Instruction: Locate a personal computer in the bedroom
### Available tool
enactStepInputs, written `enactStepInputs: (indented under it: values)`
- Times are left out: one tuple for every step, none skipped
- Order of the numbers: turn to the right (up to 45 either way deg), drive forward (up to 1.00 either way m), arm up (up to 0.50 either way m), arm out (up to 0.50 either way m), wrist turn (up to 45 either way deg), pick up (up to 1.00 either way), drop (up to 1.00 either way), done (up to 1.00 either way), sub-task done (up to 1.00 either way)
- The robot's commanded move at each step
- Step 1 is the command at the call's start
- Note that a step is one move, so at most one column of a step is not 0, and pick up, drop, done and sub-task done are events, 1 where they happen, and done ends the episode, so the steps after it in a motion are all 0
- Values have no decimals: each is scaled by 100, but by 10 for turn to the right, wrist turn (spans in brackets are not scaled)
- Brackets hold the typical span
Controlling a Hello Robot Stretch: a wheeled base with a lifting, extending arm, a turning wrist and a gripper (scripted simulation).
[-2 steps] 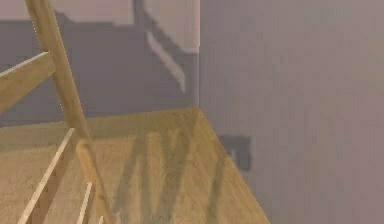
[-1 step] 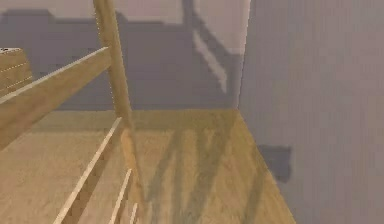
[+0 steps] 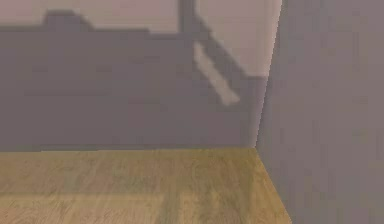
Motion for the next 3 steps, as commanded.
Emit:
enactStepInputs:
  values:
    - [-60,0,0,0,0,0,0,0,0]
    - [0,30,0,0,0,0,0,0,0]
    - [-390,0,0,0,0,0,0,0,0]
